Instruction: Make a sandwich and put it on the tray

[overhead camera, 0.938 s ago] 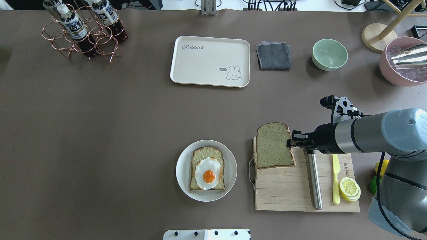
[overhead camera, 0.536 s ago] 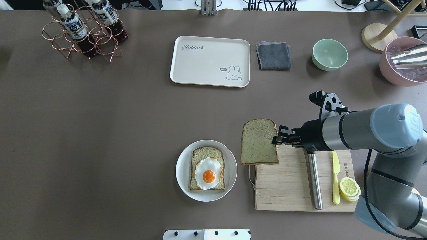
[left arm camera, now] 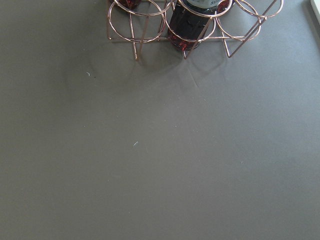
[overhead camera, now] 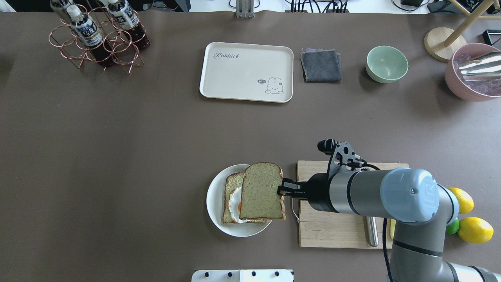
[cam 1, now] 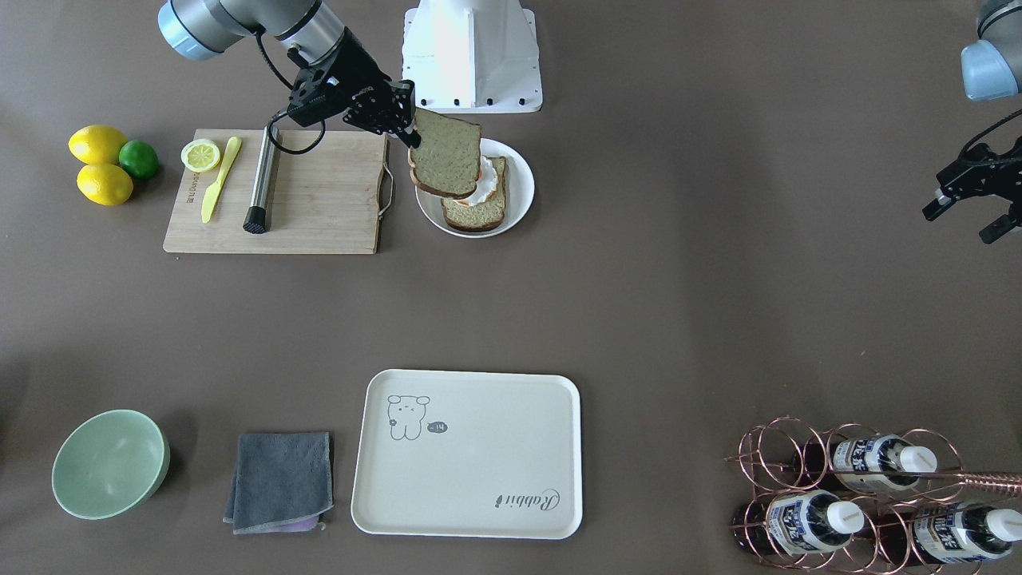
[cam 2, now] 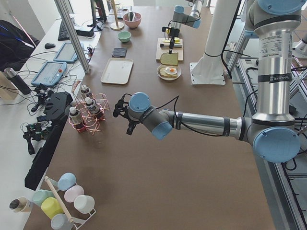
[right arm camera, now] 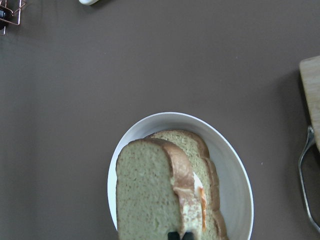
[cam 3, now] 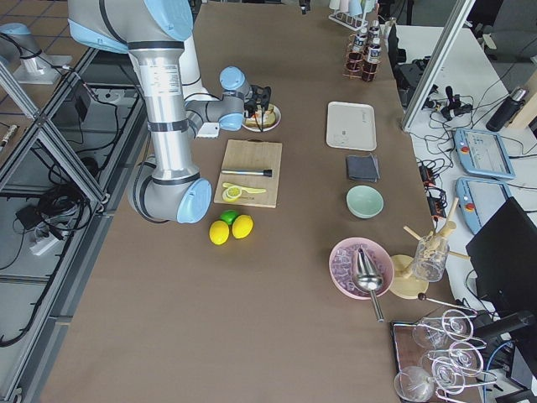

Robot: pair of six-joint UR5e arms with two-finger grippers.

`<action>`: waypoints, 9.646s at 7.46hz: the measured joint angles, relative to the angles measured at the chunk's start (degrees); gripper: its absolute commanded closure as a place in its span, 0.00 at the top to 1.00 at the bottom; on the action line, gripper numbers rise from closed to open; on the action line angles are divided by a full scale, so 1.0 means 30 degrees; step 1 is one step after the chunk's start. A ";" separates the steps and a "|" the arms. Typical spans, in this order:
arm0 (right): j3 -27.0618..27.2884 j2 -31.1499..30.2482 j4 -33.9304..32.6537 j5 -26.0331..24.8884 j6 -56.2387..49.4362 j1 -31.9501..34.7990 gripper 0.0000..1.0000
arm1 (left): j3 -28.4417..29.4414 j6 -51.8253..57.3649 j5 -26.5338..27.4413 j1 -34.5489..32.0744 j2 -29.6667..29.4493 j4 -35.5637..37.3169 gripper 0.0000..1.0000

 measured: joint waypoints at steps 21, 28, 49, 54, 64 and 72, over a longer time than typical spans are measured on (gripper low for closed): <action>-0.3115 0.1963 0.0087 -0.2837 -0.0366 -0.1553 0.25 | 0.0011 -0.0196 -0.0203 -0.0018 0.0127 0.0006 0.98; -0.3023 0.1802 -0.0047 -0.4340 -0.1207 -0.1694 1.00 | -0.0112 -0.0221 -0.0633 -0.0053 0.0191 -0.0018 0.98; -0.5376 -0.6963 -1.3993 1.2119 -3.2939 2.3719 1.00 | -0.3678 -1.5372 1.2504 1.6881 -0.8003 0.5283 0.97; -0.5442 -0.6766 -1.4354 1.2073 -3.3035 2.3802 1.00 | -0.2499 -1.5367 1.4412 1.9208 -0.8225 0.4287 0.73; -0.5439 -0.6800 -1.4326 1.2089 -3.3008 2.3791 1.00 | -0.1647 -1.5489 1.4430 2.0030 -0.8281 0.2510 0.44; -0.5444 -0.6799 -1.4300 1.2089 -3.3007 2.3796 1.00 | -0.1740 -1.5690 1.4280 1.9860 -0.8190 0.2304 0.00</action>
